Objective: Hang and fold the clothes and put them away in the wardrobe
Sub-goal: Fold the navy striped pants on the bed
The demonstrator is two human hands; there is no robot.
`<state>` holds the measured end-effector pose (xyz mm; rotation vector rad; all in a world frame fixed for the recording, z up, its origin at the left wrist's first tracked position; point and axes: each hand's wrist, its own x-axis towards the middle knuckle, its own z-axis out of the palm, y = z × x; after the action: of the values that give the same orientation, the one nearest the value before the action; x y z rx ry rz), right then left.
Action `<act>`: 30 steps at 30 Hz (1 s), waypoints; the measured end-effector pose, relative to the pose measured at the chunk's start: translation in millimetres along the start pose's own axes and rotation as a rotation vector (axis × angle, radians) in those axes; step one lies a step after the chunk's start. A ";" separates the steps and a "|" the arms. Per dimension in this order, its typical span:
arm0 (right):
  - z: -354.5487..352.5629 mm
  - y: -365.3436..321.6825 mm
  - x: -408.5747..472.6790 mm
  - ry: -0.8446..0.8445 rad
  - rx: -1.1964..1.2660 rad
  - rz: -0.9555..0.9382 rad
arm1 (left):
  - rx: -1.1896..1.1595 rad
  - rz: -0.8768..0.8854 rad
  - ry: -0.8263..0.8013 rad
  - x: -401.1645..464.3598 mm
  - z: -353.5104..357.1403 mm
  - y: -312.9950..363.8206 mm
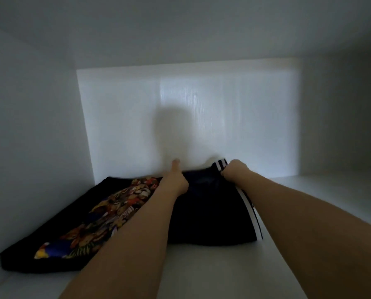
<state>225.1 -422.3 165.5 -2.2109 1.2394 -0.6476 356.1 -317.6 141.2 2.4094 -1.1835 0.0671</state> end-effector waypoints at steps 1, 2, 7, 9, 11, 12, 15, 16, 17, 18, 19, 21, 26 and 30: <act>12.6 7.5 6.1 -0.025 -0.058 0.001 | 0.089 0.017 -0.047 3.0 11.9 -6.2; 24.4 14.4 12.2 -0.059 -0.101 0.012 | 0.157 0.012 -0.114 5.6 23.7 -13.7; 45.1 25.2 27.1 -0.077 -0.129 0.022 | 0.096 -0.011 -0.159 19.0 41.8 -17.4; 40.8 26.4 26.6 -0.048 -0.112 -0.006 | 0.076 0.009 -0.131 13.3 37.4 -14.3; 36.2 29.9 20.8 -0.007 -0.060 -0.022 | 0.095 0.041 -0.073 8.9 34.1 -14.2; 33.8 30.9 15.5 0.024 -0.039 -0.030 | 0.123 0.052 -0.035 4.1 30.5 -12.9; 16.5 32.1 -15.5 0.107 -0.098 -0.128 | 0.092 0.082 0.140 -14.9 17.5 -7.4; 9.1 32.6 -30.6 0.145 -0.133 -0.196 | 0.054 0.092 0.195 -29.1 9.3 -2.6; 2.5 33.1 -44.9 0.174 -0.157 -0.257 | 0.042 0.130 0.253 -42.7 2.7 0.1; -2.6 35.3 -58.2 0.198 -0.171 -0.311 | 0.040 0.153 0.293 -56.1 -3.1 1.2; -6.8 38.5 -71.0 0.221 -0.175 -0.352 | 0.052 0.162 0.330 -71.1 -8.3 3.1; -15.2 45.2 -102.6 0.243 -0.171 -0.435 | 0.159 0.197 0.390 -111.1 -15.5 4.4; -23.9 53.0 -182.2 0.210 -0.126 -0.605 | 0.245 0.202 0.499 -220.1 -36.5 7.3; -26.6 63.5 -232.5 0.145 -0.097 -0.685 | 0.265 0.109 0.492 -283.8 -45.7 4.4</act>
<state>60.3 -253.6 109.1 -2.7158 0.5498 -1.0321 180.9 -91.0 116.6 2.3392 -1.1175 0.8472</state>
